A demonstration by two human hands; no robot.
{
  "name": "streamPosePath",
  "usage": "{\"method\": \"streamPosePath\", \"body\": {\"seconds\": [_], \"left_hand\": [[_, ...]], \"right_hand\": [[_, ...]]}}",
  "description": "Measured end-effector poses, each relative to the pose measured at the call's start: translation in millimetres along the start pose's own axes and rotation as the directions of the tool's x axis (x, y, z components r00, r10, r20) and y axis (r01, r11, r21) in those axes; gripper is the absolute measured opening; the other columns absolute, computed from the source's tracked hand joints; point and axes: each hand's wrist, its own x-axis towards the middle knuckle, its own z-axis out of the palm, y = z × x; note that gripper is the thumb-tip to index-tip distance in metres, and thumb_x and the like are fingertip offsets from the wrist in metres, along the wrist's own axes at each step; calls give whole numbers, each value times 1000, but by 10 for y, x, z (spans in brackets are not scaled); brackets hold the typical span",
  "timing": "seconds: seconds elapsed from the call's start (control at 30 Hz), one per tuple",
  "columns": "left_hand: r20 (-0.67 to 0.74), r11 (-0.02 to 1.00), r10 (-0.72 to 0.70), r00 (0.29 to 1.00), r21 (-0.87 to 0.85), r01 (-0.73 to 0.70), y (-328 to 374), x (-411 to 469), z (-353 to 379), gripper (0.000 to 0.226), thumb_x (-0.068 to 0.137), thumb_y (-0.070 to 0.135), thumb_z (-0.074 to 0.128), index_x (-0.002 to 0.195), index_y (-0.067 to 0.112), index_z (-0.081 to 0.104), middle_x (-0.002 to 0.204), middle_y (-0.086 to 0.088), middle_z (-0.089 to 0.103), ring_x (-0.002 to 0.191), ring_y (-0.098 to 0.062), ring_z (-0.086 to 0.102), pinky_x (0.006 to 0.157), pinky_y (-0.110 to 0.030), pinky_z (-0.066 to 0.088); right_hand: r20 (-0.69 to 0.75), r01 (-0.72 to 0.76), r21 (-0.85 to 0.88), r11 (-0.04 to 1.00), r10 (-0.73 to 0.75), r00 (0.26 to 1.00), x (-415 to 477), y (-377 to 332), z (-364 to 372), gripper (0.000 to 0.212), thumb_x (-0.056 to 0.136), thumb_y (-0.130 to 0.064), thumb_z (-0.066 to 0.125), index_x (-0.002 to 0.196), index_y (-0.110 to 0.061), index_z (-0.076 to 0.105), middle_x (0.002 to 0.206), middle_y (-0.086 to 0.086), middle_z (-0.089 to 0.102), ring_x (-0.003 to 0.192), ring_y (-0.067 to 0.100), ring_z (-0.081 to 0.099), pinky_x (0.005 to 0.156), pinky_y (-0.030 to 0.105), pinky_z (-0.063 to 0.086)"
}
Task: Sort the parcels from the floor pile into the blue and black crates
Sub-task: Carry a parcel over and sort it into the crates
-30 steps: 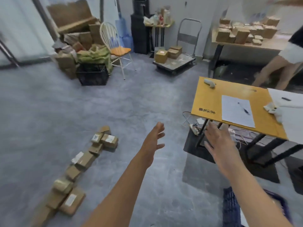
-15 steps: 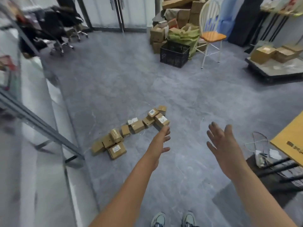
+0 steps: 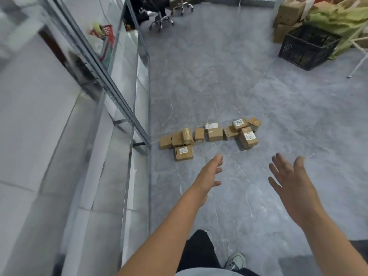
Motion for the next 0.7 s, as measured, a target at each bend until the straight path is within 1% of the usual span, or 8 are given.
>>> {"method": "streamPosePath", "body": {"seconds": [0.07, 0.13, 0.3, 0.47, 0.57, 0.7], "left_hand": [[-16, 1000, -5, 1000, -1, 5, -26, 10, -21, 62, 106, 60, 32, 156, 25, 41, 154, 8, 46, 132, -8, 48, 110, -40, 45], [-28, 1000, -11, 1000, -6, 10, -43, 51, -51, 62, 106, 60, 32, 156, 24, 41, 154, 8, 46, 133, -9, 48, 112, -41, 44], [-51, 998, -33, 998, -49, 30, -44, 297, -224, 64, 104, 62, 33, 155, 25, 41, 154, 7, 46, 132, -8, 49, 112, -42, 44], [-44, 995, -55, 997, -86, 51, 14, 739, -545, 62, 104, 62, 35, 154, 26, 43, 154, 7, 47, 134, -9, 49, 112, -43, 45], [-21, 993, -74, 997, -89, 72, 87, 1105, -832, 60, 103, 61, 36, 152, 27, 44, 153, 8, 49, 133, -9, 50, 112, -44, 45], [31, 994, -101, 994, -36, 102, 293, 1650, -1191, 63, 101, 63, 36, 152, 27, 45, 152, 7, 49, 133, -10, 50, 113, -46, 44]], "right_hand": [[-3, -23, -14, 1000, 23, 1000, 93, 36, -14, 87, 92, -81, 31, 163, -30, 32, 162, -16, 41, 147, 4, 40, 128, 43, 23], [-8, -41, -22, 999, 40, 999, 180, 71, -15, 79, 99, -76, 26, 163, -30, 33, 163, -14, 40, 147, 5, 40, 128, 44, 24], [13, -83, -65, 994, 84, 996, 458, 63, 103, 81, 96, -79, 25, 163, -33, 33, 163, -15, 40, 148, 6, 39, 128, 45, 23], [-8, -141, -96, 985, 141, 990, 921, 82, 350, 81, 94, -82, 25, 161, -36, 35, 163, -18, 40, 147, 4, 39, 129, 44, 23], [-39, -180, -95, 979, 177, 983, 1236, 95, 569, 83, 93, -82, 24, 161, -36, 34, 165, -17, 37, 150, 5, 37, 130, 44, 20], [-130, -201, -51, 978, 193, 973, 1594, 41, 844, 85, 92, -80, 27, 161, -31, 35, 164, -15, 37, 150, 8, 37, 129, 45, 22]]}}
